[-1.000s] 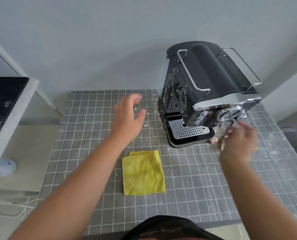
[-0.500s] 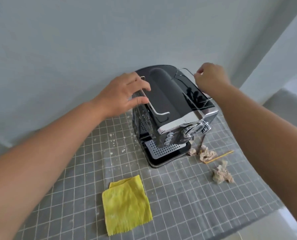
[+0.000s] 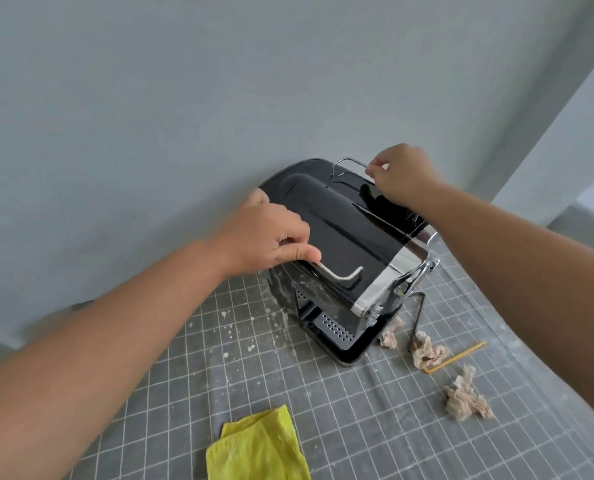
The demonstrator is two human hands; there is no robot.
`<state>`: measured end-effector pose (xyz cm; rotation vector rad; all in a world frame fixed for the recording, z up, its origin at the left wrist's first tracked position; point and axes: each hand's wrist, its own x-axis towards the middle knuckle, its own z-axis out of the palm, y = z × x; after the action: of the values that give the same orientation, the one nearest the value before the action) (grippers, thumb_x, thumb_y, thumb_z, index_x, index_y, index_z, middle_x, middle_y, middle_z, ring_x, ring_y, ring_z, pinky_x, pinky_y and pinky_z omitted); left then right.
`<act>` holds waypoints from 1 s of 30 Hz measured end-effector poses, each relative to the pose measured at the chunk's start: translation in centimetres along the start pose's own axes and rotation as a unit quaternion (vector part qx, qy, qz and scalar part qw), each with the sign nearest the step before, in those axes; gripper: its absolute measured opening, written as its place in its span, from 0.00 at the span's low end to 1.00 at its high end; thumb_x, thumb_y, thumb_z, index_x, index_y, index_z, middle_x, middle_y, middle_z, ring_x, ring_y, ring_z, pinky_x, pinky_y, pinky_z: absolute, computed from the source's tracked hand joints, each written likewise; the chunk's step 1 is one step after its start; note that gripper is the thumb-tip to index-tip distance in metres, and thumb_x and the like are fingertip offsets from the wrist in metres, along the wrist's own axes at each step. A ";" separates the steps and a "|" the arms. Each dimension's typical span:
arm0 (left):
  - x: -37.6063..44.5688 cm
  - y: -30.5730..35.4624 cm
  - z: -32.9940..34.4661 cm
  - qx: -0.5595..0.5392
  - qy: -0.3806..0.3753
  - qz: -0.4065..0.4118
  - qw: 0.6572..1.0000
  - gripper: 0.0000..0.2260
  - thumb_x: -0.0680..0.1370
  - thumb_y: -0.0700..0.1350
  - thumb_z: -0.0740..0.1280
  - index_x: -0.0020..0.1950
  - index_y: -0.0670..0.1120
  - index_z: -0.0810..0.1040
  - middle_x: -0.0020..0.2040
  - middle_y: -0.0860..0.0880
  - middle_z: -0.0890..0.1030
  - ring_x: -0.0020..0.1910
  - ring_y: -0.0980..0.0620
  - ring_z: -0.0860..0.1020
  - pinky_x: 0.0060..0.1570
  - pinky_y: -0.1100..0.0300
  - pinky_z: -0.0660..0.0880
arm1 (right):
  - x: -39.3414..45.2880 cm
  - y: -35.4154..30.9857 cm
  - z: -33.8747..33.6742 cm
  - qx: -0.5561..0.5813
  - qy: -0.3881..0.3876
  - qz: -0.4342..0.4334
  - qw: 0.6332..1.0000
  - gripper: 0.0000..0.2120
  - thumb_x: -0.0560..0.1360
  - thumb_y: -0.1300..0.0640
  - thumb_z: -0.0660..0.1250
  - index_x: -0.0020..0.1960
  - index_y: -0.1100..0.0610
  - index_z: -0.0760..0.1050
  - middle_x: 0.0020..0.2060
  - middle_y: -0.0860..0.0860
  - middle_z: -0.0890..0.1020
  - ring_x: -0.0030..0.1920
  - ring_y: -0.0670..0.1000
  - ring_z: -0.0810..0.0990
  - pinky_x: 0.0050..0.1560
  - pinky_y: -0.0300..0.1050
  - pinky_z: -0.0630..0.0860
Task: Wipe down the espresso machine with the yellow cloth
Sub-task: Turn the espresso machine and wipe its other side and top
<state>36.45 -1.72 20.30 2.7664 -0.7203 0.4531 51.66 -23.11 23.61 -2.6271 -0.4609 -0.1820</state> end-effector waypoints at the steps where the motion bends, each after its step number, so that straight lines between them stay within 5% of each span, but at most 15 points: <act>1: 0.2 0.6 0.1 -0.003 0.009 0.004 1.000 0.26 0.74 0.70 0.53 0.33 0.50 0.72 0.29 0.56 0.71 0.31 0.57 0.70 0.44 0.59 0.53 | 0.6 0.1 -0.2 -0.014 -0.009 -0.025 1.000 0.09 0.77 0.54 0.63 0.49 0.54 0.81 0.40 0.49 0.76 0.43 0.51 0.73 0.44 0.41 0.67; 8: 2.1 5.8 2.5 0.032 0.110 0.039 0.993 0.18 0.78 0.61 0.61 0.34 0.51 0.74 0.26 0.55 0.71 0.25 0.53 0.68 0.40 0.55 0.63 | 3.0 0.7 0.0 -0.056 -0.088 -0.173 0.979 0.09 0.78 0.52 0.63 0.53 0.52 0.81 0.27 0.42 0.72 0.32 0.44 0.71 0.44 0.40 0.69; 13: 2.2 7.9 4.6 -0.008 0.135 -0.006 0.991 0.18 0.77 0.59 0.64 0.32 0.49 0.73 0.25 0.54 0.70 0.25 0.53 0.65 0.36 0.56 0.64 | 2.8 2.1 1.2 -0.059 -0.101 -0.185 0.976 0.10 0.78 0.51 0.63 0.54 0.53 0.80 0.25 0.44 0.72 0.29 0.41 0.70 0.41 0.39 0.66; 15: 2.2 8.3 4.9 -0.039 0.128 -0.023 0.991 0.17 0.77 0.59 0.63 0.34 0.50 0.74 0.27 0.54 0.70 0.27 0.54 0.65 0.37 0.56 0.65 | 2.5 2.8 0.8 -0.054 -0.114 -0.170 0.977 0.11 0.79 0.49 0.62 0.56 0.50 0.80 0.28 0.46 0.75 0.32 0.43 0.71 0.42 0.39 0.66; 18: 2.0 8.2 4.6 -0.063 0.090 -0.042 0.993 0.15 0.78 0.59 0.61 0.37 0.51 0.75 0.30 0.56 0.72 0.29 0.58 0.67 0.42 0.55 0.66 | 2.0 3.0 -1.0 -0.048 -0.156 -0.138 0.977 0.14 0.81 0.48 0.57 0.60 0.47 0.79 0.47 0.46 0.77 0.47 0.45 0.72 0.55 0.42 0.67; 21: 1.8 8.3 3.8 -0.094 0.046 -0.066 0.992 0.12 0.79 0.56 0.62 0.41 0.51 0.77 0.31 0.57 0.73 0.31 0.63 0.69 0.49 0.56 0.66 | -0.5 3.6 -3.5 0.139 -0.014 -0.076 0.987 0.11 0.79 0.49 0.58 0.51 0.42 0.80 0.47 0.47 0.79 0.43 0.42 0.73 0.53 0.43 0.71; 24: 2.0 8.4 2.9 -0.139 0.011 -0.088 0.986 0.09 0.78 0.54 0.65 0.44 0.51 0.79 0.30 0.57 0.75 0.28 0.63 0.70 0.41 0.67 0.65 | -9.1 3.2 -4.1 0.392 0.235 -0.058 0.887 0.11 0.77 0.60 0.58 0.47 0.48 0.78 0.32 0.50 0.77 0.32 0.45 0.73 0.36 0.40 0.69; 26: 2.0 8.4 2.5 -0.169 -0.011 -0.111 0.979 0.08 0.78 0.53 0.66 0.44 0.51 0.79 0.31 0.56 0.76 0.28 0.62 0.70 0.34 0.70 0.63 | -17.1 1.9 -1.8 0.437 0.294 -0.098 0.844 0.12 0.76 0.68 0.57 0.44 0.54 0.74 0.27 0.52 0.71 0.28 0.50 0.69 0.30 0.42 0.65; 28: 2.0 8.7 2.3 -0.191 -0.023 -0.130 0.973 0.07 0.77 0.52 0.67 0.43 0.51 0.79 0.33 0.54 0.77 0.29 0.61 0.70 0.35 0.67 0.67 | -24.0 1.4 2.7 0.408 0.222 -0.146 0.873 0.12 0.75 0.68 0.56 0.41 0.53 0.71 0.27 0.52 0.70 0.28 0.50 0.68 0.28 0.43 0.65; 30: 2.1 9.1 2.2 -0.202 -0.026 -0.146 0.968 0.07 0.77 0.52 0.67 0.43 0.50 0.79 0.33 0.53 0.77 0.31 0.59 0.70 0.37 0.63 0.70 | -28.8 1.7 7.7 0.376 0.023 -0.114 0.919 0.09 0.77 0.64 0.58 0.44 0.52 0.73 0.29 0.52 0.72 0.27 0.47 0.69 0.27 0.44 0.67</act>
<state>34.07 -11.02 20.48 2.4438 -0.3533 0.1522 25.68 -29.33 10.17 -1.8107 -0.6645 -0.1092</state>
